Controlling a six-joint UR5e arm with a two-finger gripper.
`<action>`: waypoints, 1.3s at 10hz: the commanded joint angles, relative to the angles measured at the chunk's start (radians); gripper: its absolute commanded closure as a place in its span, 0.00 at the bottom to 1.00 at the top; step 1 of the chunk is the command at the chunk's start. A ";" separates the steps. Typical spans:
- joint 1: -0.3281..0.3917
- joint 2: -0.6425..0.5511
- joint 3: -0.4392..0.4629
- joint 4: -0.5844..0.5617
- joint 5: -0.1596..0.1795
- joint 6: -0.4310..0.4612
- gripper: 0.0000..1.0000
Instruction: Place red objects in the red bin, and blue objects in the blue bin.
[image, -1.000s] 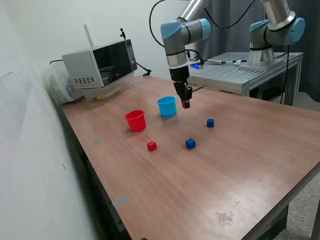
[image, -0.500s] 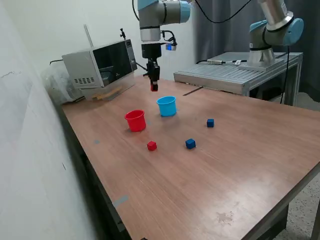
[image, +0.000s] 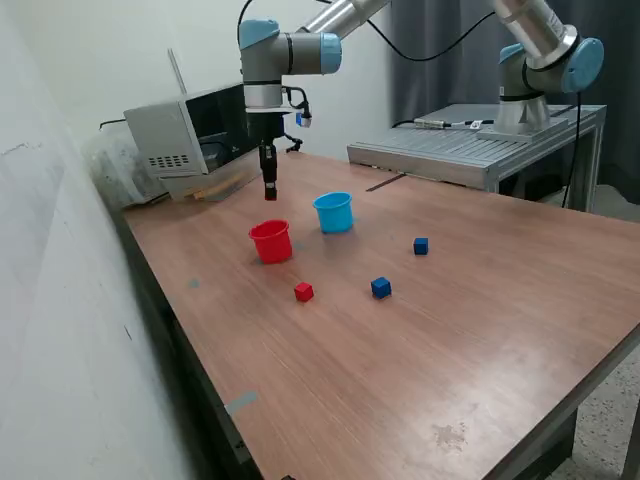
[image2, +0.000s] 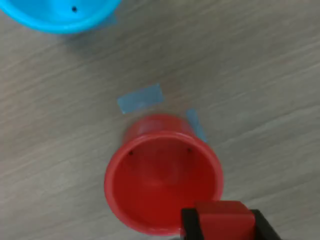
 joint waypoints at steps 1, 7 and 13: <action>-0.004 0.079 -0.058 -0.007 0.000 0.000 1.00; -0.033 0.138 -0.099 -0.025 -0.062 -0.002 0.00; -0.004 0.089 -0.179 0.137 -0.011 -0.063 0.00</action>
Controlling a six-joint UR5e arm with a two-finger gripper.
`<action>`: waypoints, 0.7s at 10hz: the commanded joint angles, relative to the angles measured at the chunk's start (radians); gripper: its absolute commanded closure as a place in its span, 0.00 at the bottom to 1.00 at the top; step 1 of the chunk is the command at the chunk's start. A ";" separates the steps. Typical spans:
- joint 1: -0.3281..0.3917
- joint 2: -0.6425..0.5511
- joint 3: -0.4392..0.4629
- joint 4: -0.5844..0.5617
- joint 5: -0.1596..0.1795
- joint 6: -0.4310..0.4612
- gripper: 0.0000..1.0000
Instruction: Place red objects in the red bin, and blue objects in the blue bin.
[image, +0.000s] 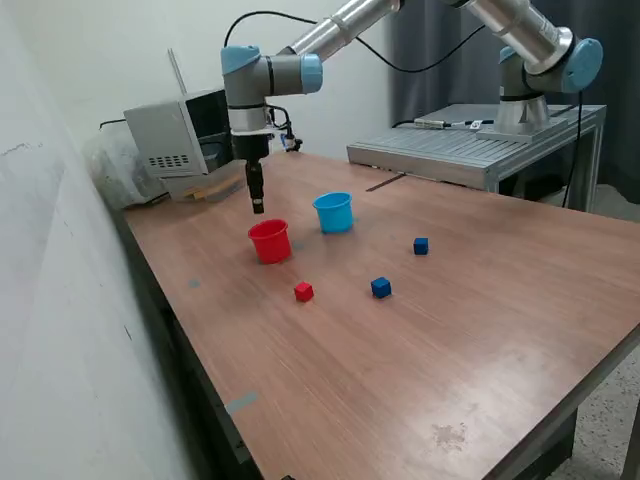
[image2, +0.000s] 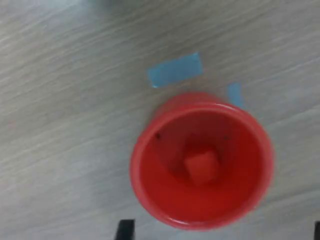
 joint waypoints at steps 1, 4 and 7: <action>0.064 -0.031 -0.045 0.077 0.035 -0.060 0.00; 0.148 -0.027 -0.095 0.074 0.129 -0.178 0.00; 0.187 0.042 -0.120 0.047 0.167 -0.234 0.00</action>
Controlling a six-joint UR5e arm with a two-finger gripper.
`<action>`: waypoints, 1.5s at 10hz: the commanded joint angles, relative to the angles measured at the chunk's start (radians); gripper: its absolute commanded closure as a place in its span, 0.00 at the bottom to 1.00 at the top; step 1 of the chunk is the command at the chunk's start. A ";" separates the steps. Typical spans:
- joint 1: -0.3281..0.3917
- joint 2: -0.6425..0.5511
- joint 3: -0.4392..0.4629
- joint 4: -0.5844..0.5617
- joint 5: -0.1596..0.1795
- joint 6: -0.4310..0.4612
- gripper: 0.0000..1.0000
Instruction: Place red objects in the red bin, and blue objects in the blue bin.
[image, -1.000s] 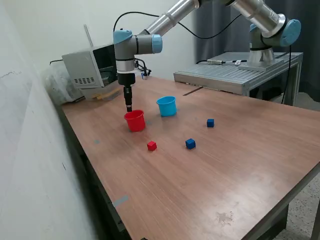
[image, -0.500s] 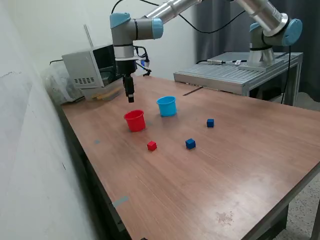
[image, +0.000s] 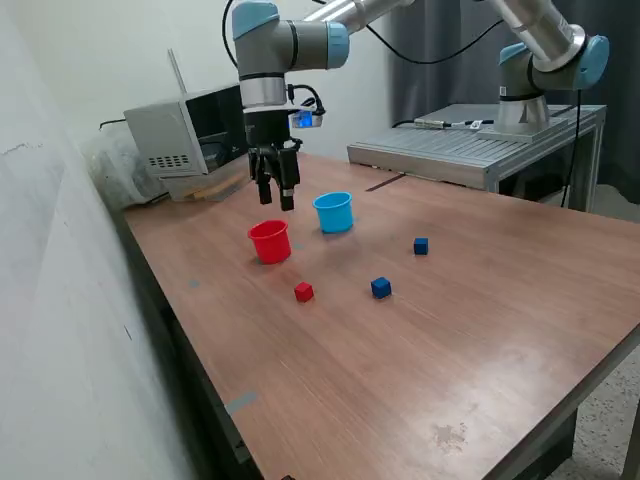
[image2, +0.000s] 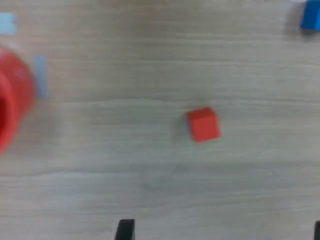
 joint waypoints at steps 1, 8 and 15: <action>0.027 0.076 -0.022 -0.030 0.030 -0.054 0.00; 0.032 0.262 -0.101 -0.054 -0.011 -0.109 0.00; 0.032 0.255 -0.098 -0.057 -0.024 -0.109 1.00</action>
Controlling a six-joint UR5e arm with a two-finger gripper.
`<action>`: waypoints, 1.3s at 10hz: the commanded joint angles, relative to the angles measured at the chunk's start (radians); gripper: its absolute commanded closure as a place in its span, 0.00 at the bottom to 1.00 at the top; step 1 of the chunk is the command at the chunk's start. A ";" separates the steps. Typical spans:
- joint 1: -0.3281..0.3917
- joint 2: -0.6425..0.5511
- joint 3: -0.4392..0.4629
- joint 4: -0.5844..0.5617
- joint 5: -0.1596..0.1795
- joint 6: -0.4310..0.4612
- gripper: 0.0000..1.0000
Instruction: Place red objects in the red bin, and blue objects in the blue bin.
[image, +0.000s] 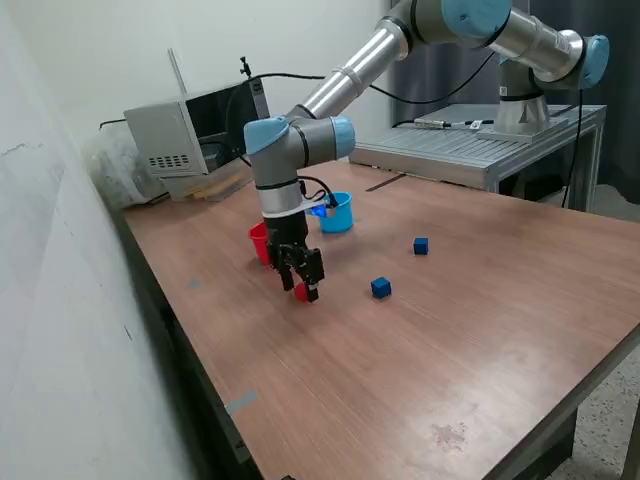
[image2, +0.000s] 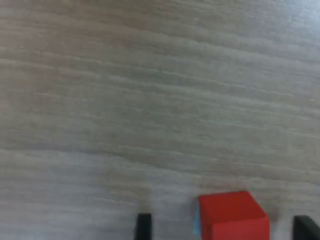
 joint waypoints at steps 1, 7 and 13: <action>0.000 -0.013 0.004 -0.008 -0.011 0.008 1.00; -0.003 -0.141 0.029 -0.005 -0.040 0.026 1.00; -0.098 -0.266 0.117 0.050 -0.178 0.034 1.00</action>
